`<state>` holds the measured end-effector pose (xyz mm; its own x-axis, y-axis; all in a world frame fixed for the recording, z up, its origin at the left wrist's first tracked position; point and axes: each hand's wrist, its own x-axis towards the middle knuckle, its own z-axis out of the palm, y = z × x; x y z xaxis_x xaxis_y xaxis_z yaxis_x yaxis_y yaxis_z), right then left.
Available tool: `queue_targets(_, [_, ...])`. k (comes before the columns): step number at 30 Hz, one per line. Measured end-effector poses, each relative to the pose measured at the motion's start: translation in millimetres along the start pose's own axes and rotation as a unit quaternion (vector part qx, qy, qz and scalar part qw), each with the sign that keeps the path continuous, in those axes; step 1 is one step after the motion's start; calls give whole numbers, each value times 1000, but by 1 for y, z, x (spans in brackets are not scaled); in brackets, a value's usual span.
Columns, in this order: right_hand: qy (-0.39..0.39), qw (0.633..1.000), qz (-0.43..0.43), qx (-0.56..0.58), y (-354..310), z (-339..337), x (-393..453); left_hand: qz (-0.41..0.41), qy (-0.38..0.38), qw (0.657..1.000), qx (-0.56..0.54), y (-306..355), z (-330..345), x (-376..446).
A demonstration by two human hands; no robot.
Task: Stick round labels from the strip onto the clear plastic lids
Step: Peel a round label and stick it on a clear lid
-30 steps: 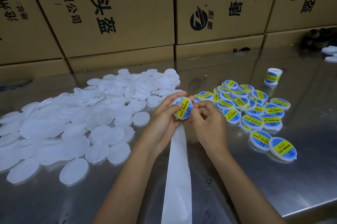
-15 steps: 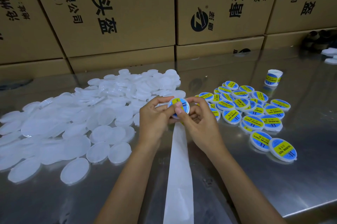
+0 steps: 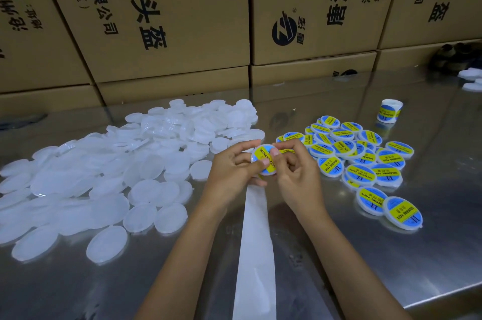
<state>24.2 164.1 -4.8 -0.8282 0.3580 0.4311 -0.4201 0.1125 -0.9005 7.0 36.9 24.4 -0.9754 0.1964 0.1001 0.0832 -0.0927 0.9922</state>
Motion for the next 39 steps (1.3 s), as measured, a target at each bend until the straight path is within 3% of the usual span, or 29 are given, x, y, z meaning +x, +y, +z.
queue_targets(8, [-59, 998, 14, 19, -3, 3, -2, 22, 72, 996, -54, -1, 0, 0])
queue_targets(16, [-107, 993, -8, -47, 3, 5, -5, 24, 138, 989, -41, 0, -2, 0])
queue_targets(19, [-97, 994, -18, -37, 1, 4, -5, 12, 111, 993, -44, 0, -3, 0])
queue_targets(25, [-27, 999, -7, -28, 2, 0, -1, 4, -34, 999, -35, 2, -6, 0])
queue_targets(29, [-14, 1000, 0, -23, 1, 0, -1, 4, -93, 995, -26, 2, -8, -1])
queue_targets(39, [-99, 994, 30, 25, -5, 3, -3, 21, 35, 998, -38, 4, -9, -1])
